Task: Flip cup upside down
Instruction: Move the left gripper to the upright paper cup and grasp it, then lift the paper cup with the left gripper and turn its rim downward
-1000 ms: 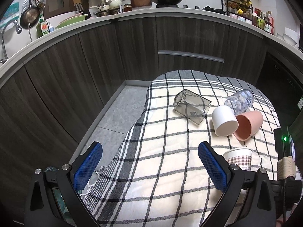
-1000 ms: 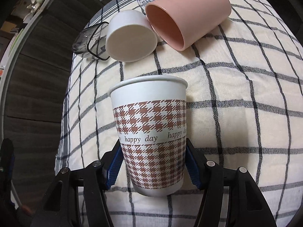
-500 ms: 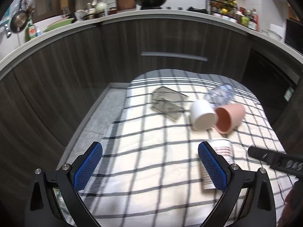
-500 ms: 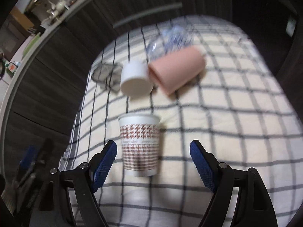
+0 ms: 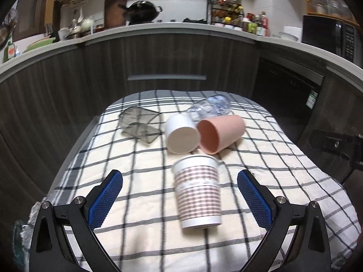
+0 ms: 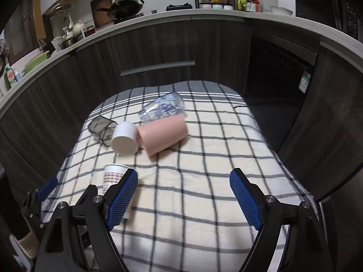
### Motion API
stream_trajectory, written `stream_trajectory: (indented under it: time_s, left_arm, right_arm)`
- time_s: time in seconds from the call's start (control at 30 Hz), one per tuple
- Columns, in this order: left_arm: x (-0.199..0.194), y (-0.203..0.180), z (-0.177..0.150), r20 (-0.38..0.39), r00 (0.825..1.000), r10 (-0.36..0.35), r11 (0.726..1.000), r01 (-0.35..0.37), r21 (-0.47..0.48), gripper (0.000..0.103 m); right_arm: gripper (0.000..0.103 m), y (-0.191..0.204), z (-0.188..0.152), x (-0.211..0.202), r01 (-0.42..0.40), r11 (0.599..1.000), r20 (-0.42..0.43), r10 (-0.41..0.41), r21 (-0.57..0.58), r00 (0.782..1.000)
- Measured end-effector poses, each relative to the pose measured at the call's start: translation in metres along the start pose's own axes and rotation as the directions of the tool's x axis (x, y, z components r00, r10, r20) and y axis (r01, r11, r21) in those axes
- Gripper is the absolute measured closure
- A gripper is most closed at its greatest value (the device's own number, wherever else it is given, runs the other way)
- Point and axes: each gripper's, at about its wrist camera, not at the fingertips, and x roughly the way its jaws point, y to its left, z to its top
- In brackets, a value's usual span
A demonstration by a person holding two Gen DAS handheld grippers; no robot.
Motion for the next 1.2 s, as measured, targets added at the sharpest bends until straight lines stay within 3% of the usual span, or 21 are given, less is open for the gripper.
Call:
stream_trajectory:
  time_s: [0.2,0.3,0.43,0.5,0.57,0.7,0.97,1.1,1.17,1.2]
  left_arm:
    - [0.021,-0.009,-0.019,-0.004,1.0,0.031,1.0,-0.031,0.002,0.0]
    - [0.035,-0.013,-0.03,-0.056,0.998,0.005,1.0,-0.005,0.005,0.001]
    - [0.04,-0.02,-0.036,-0.053,0.999,-0.001,1.0,0.002,0.023,0.006]
    - [0.044,-0.022,-0.039,-0.063,0.998,-0.001,1.0,0.003,0.022,0.012]
    - [0.048,-0.023,-0.042,-0.087,0.996,-0.008,1.0,0.01,0.023,0.029]
    - [0.053,-0.028,-0.046,-0.117,0.993,-0.02,0.999,0.026,0.041,0.045]
    - [0.049,-0.028,-0.041,-0.128,0.991,-0.038,0.997,0.046,0.056,0.045]
    - [0.049,-0.023,-0.019,-0.256,0.966,-0.042,0.997,0.056,0.047,0.045]
    - [0.051,-0.021,-0.006,-0.357,0.932,-0.062,0.996,0.082,0.042,0.045]
    - [0.051,-0.021,0.004,-0.423,0.904,-0.057,0.994,0.09,0.059,0.045]
  right_arm:
    - [0.02,-0.022,-0.007,0.005,0.031,0.998,-0.002,-0.031,0.053,1.0]
    - [0.02,-0.028,-0.01,0.01,0.041,0.997,-0.014,-0.041,0.069,0.999]
    - [0.02,-0.031,-0.011,0.013,0.049,0.996,-0.027,-0.047,0.078,0.999]
    - [0.02,-0.03,-0.012,0.015,0.05,0.996,-0.036,-0.048,0.078,0.998]
    - [0.02,-0.031,-0.013,0.018,0.051,0.995,-0.051,-0.047,0.085,0.998]
    - [0.02,-0.033,-0.015,0.023,0.054,0.994,-0.072,-0.047,0.097,0.996]
    - [0.02,-0.032,-0.015,0.024,0.046,0.993,-0.078,-0.037,0.105,0.996]
    - [0.02,-0.029,-0.007,0.019,0.024,0.993,-0.084,-0.014,0.118,0.996]
    - [0.02,-0.029,0.001,0.016,0.005,0.991,-0.094,0.008,0.137,0.995]
    - [0.02,-0.03,0.005,0.016,-0.007,0.989,-0.1,0.023,0.15,0.995]
